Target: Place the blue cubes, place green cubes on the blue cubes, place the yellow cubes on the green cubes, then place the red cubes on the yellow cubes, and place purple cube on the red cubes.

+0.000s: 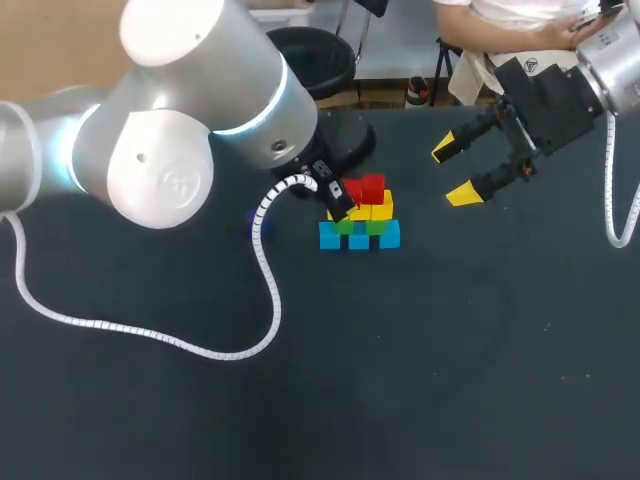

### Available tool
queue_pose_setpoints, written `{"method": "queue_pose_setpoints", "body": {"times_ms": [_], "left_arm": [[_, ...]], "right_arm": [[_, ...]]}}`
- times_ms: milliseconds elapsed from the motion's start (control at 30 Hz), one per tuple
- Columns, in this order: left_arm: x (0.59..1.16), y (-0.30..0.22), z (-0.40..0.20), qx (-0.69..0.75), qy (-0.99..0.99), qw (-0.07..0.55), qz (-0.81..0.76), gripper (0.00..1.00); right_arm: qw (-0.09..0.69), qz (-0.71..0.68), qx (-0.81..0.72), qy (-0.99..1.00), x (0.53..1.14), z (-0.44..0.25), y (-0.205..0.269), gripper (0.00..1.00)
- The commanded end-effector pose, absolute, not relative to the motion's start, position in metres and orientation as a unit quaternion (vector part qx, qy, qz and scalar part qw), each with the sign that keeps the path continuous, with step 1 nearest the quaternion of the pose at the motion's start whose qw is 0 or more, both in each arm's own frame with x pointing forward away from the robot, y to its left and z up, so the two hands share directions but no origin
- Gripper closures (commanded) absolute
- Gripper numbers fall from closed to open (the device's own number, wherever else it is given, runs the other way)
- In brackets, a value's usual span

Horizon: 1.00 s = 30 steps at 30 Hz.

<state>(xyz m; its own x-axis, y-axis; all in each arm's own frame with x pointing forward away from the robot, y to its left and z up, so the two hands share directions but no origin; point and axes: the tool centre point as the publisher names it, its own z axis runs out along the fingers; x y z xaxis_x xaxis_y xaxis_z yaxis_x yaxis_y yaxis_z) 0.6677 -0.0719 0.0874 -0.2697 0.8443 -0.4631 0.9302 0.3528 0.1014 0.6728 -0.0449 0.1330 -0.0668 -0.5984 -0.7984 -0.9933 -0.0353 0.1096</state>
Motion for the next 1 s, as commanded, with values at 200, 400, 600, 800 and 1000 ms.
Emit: {"method": "queue_pose_setpoints", "body": {"times_ms": [200,400,600,800,1000], "left_arm": [[0.6717,-0.0745,0.0882,0.559,0.792,0.226,-0.094,1.0],[0.673,-0.074,0.0882,0.557,0.794,0.226,-0.093,1.0],[0.674,-0.0737,0.0872,0.555,0.795,0.225,-0.093,1.0],[0.6748,-0.074,0.0868,0.553,0.796,0.225,-0.095,1.0],[0.6763,-0.0742,0.0867,0.551,0.797,0.226,-0.095,1.0]], "right_arm": [[0.278,0.356,-0.624,0.637,0.6717,0.1332,-0.0451,0.0],[0.278,0.356,-0.624,0.637,0.6717,0.1332,-0.0451,0.0],[0.278,0.356,-0.624,0.637,0.6717,0.1332,-0.0451,0.0],[0.278,0.356,-0.624,0.637,0.6717,0.1332,-0.0451,0.0],[0.278,0.356,-0.624,0.637,0.6717,0.1332,-0.0451,0.0]]}}
